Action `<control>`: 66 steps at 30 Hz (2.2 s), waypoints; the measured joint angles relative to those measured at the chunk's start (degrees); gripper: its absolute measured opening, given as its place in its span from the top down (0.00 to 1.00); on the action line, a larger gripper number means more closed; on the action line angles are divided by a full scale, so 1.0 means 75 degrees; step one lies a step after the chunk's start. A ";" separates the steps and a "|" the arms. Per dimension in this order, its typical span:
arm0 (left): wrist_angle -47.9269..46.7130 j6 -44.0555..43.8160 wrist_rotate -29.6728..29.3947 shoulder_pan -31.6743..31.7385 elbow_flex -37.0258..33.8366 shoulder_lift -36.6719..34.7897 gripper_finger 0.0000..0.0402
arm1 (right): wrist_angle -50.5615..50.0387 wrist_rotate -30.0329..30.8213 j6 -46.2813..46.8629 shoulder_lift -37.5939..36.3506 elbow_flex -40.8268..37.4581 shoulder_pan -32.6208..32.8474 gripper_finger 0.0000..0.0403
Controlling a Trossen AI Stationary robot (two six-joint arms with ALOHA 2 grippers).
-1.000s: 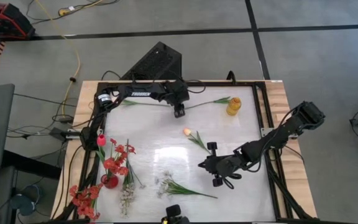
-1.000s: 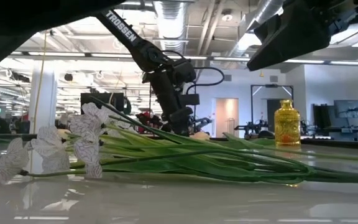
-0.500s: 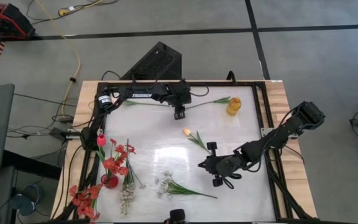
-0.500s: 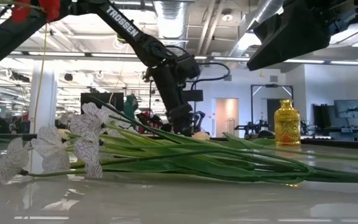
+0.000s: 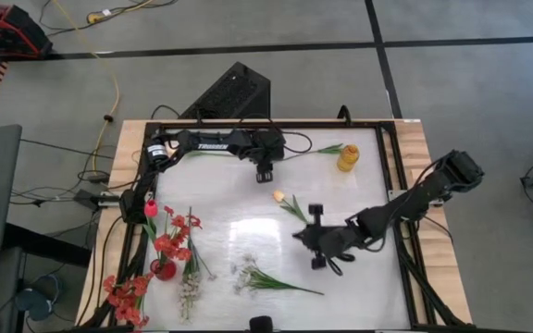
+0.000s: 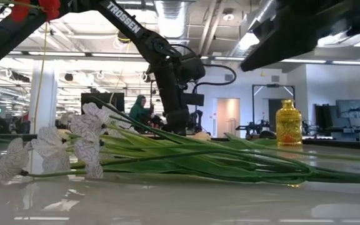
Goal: Sort flowers into vase by color
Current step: Put the red tulip into the red vase
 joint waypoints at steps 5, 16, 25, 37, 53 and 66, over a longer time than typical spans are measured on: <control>-0.0014 -0.0205 0.0330 0.0102 0.0000 -0.0311 0.64 | -0.0812 0.0059 -0.1015 -0.0392 0.0371 -0.1149 0.94; -0.0323 -0.0775 0.1404 0.0578 -0.0203 -0.1233 0.64 | -0.3560 -0.2859 -0.4153 -0.0260 0.2076 -0.5969 0.73; -0.0724 -0.0794 0.1674 0.0452 -0.0224 -0.2347 0.64 | -0.4699 -0.3877 -0.6191 0.1819 0.3076 -0.8291 0.48; -0.0074 -0.0856 0.1634 0.0265 -0.1298 -0.3350 0.64 | -0.6289 -0.3652 -0.7193 0.3873 0.4476 -0.8686 0.54; 0.1585 -0.1090 0.1242 0.0195 -0.3252 -0.4646 0.64 | -0.6535 -0.3462 -0.7311 0.4366 0.4485 -0.8651 0.92; 0.1869 -0.1619 0.1619 -0.0065 -0.3427 -0.4645 0.64 | -0.4499 -0.0171 -0.8081 0.3171 0.4447 -0.8041 0.96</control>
